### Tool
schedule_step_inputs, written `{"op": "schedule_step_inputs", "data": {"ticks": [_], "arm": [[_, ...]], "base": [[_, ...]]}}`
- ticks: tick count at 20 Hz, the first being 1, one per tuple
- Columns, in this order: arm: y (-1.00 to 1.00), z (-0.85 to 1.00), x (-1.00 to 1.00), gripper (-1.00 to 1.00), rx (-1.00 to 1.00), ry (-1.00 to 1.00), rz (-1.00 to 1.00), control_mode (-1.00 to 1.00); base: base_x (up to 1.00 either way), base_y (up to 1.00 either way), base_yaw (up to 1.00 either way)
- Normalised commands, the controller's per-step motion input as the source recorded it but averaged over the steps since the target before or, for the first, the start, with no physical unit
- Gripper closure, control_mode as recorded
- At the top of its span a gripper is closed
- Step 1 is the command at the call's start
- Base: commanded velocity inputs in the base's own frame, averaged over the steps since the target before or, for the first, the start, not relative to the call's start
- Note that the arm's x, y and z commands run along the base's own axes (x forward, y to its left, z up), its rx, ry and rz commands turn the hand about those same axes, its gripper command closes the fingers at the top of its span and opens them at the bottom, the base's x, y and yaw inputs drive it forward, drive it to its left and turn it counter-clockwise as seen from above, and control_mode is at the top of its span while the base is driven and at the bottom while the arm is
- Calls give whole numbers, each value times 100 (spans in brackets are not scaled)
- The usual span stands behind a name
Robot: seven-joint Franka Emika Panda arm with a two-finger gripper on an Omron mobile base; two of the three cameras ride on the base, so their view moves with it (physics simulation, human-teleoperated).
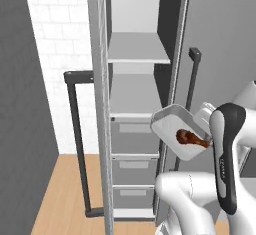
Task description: Take the meat container that has the chicken drumstick and place it on the second highest rack of the freezer. Then take the vegetable container that has the corn and bell pepper and place it on the highest rack of the freezer.
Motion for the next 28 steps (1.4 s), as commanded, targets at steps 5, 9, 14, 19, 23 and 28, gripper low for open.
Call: {"op": "schedule_step_inputs", "data": {"ticks": [5,9,14,19,23,28], "arm": [[0,0,0,100,0,0,0,100],[0,0,0,100,0,0,0,100],[0,0,0,100,0,0,0,100],[0,0,0,100,0,0,0,100],[0,0,0,100,0,0,0,100],[0,0,0,100,0,0,0,100]], "base": [[33,17,-5],[28,0,-6],[32,0,-1],[49,0,0],[46,0,0],[5,2,0]]}}
